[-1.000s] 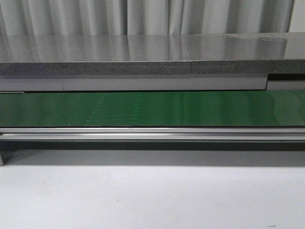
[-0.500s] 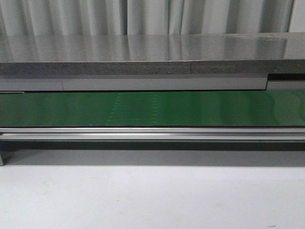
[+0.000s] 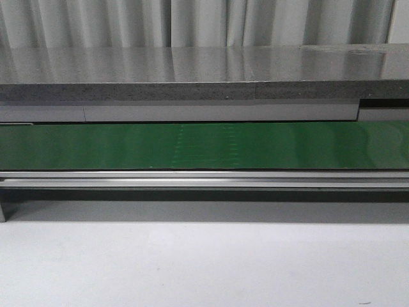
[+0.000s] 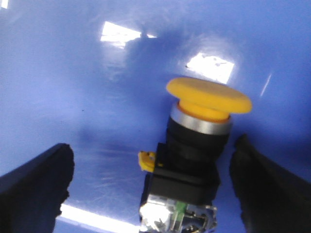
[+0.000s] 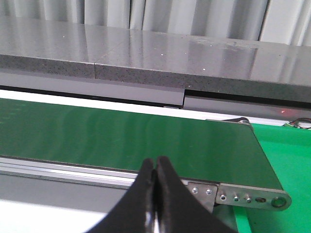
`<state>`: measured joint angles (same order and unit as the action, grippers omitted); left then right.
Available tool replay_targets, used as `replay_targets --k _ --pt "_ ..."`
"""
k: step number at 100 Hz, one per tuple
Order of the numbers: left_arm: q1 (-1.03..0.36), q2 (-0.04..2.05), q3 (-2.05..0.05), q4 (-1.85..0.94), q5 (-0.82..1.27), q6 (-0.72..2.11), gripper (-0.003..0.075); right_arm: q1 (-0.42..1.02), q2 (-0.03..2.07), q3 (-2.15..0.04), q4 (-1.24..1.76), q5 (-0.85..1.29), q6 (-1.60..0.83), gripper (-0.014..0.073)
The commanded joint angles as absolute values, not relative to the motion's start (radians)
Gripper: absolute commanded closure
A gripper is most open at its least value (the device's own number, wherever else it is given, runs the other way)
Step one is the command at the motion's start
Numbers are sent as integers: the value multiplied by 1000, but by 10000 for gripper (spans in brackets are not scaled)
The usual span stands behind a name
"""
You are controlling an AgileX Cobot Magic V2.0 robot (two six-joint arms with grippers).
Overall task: Move button from left to right
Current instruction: 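Lift the button with the left gripper and set it on the belt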
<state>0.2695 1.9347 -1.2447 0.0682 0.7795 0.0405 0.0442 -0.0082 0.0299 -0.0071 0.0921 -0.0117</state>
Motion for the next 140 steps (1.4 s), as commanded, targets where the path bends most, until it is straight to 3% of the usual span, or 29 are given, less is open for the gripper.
replay_targets --k 1,31,55,83,121,131,140 --pt "266 1898 -1262 53 773 43 255 47 -26 30 -18 19 -12 662" --pt "266 1886 -1262 49 801 43 718 47 -26 30 -18 19 -12 662" --pt "266 1778 -1272 42 801 43 715 47 -26 30 -18 19 -12 662" --pt "216 1633 -1281 -161 827 176 715 47 -26 30 -18 19 -12 662" --pt "88 1632 -1281 -222 840 176 708 47 -26 30 -18 19 -12 662" --pt "77 1645 -1281 -222 839 176 640 47 -26 30 -18 19 -12 662" --pt "75 1661 -1281 -222 842 176 516 47 -26 30 -18 19 -12 662"
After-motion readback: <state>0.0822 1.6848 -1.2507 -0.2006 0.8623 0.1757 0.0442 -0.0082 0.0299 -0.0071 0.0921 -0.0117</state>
